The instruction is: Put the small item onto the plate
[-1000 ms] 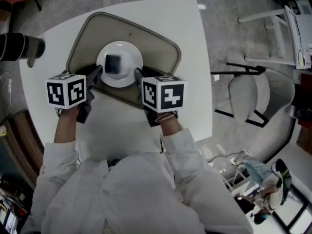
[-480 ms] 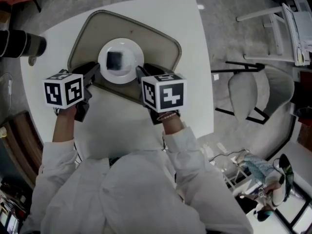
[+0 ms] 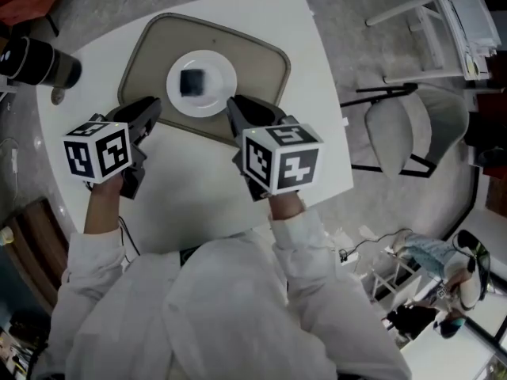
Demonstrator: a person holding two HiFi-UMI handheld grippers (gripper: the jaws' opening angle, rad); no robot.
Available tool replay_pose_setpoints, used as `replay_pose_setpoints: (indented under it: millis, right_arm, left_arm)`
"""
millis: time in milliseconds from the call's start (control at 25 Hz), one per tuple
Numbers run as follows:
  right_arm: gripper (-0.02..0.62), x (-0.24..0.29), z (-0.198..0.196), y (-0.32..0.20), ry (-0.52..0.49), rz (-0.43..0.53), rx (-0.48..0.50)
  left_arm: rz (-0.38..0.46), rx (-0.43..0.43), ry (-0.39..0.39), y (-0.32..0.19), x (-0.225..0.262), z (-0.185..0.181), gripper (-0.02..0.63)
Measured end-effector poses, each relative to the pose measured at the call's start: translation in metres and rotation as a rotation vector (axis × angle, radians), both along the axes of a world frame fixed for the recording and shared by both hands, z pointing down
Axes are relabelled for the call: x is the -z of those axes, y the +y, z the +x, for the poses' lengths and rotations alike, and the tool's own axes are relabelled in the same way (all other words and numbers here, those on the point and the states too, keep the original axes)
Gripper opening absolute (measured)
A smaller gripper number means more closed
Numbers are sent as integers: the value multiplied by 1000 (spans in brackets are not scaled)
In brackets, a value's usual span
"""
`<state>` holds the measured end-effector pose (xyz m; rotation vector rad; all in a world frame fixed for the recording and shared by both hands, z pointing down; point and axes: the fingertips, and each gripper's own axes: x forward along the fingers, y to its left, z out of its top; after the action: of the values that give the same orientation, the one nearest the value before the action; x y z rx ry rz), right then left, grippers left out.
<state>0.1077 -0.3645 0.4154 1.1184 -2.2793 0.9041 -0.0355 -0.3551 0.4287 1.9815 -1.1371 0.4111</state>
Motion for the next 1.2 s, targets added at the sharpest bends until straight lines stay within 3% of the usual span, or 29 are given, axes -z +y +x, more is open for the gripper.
replay_pose_setpoints:
  millis: [240,600,840,1200]
  right_arm:
    - [34,40,-16,46,-79,98,-58]
    - [23,75,-42,119,-116,199,-154]
    - [15,96,-62,171,-105,287,-166]
    - [15,104,-83,227,-80,324,-160]
  left_arm:
    - [65,-79,-4,38,29,-12,48]
    - [157,-169,12,106,62,-33,20]
    - [194,-253,19,155,75,-38,14]
    - [237,-326,40,207,88,-32,11]
